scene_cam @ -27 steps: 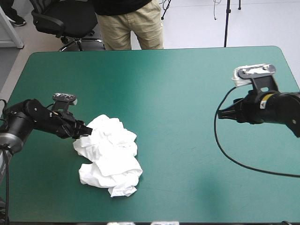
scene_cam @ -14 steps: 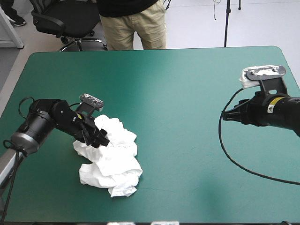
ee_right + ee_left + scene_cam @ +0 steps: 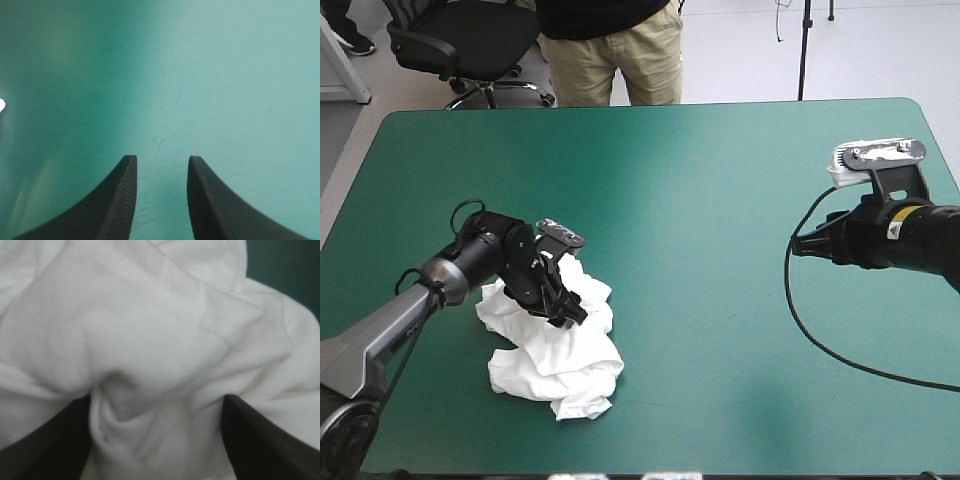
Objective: Fold the cloth
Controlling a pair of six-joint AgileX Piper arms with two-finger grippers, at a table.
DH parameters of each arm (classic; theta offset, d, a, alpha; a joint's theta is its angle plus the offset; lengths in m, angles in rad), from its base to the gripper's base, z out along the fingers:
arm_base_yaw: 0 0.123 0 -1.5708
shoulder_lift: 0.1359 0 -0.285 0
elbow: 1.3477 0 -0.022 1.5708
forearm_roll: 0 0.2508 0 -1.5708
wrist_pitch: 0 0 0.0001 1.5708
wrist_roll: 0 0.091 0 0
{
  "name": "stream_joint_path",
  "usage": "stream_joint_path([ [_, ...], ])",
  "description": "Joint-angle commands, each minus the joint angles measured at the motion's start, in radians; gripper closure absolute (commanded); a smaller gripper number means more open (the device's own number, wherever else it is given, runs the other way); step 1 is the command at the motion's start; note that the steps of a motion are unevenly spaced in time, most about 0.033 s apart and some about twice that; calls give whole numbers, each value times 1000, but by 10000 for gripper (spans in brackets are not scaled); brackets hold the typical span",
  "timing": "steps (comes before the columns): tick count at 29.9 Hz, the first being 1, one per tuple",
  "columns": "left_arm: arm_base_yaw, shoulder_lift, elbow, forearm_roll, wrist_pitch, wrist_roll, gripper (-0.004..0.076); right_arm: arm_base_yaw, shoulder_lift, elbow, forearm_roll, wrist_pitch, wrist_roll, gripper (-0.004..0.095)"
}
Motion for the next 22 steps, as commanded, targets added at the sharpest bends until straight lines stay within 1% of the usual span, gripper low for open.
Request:
stream_joint_path([
  [1,-22,17,-28,9,-16,-28,244,-7,-14,-25,-5,0,2,584],
  [3,-23,44,-28,6,-20,-37,282,-7,-14,-25,-5,0,2,584],
  [5,-23,62,-28,-7,-22,-37,346,-7,-14,-25,-5,0,2,584],
  [7,-23,67,-28,-25,-35,-28,458,-7,-14,-25,-9,0,2,584],
  [9,-25,67,-28,-71,-47,14,640,-7,-14,-25,-20,0,2,584],
  [10,-31,67,-30,-91,-50,35,715,-7,-14,-25,-24,0,2,584],
  [11,-41,67,-31,-117,-51,71,736,-7,-14,-25,-24,0,2,584],
  [13,-65,67,-37,-152,-71,94,741,-7,-14,-25,-24,0,2,584],
  [16,-117,67,-47,-173,-107,94,741,-7,-14,-25,-24,0,4,584],
  [22,-239,67,-61,-176,-143,94,741,-7,-14,-25,-22,0,11,584],
])
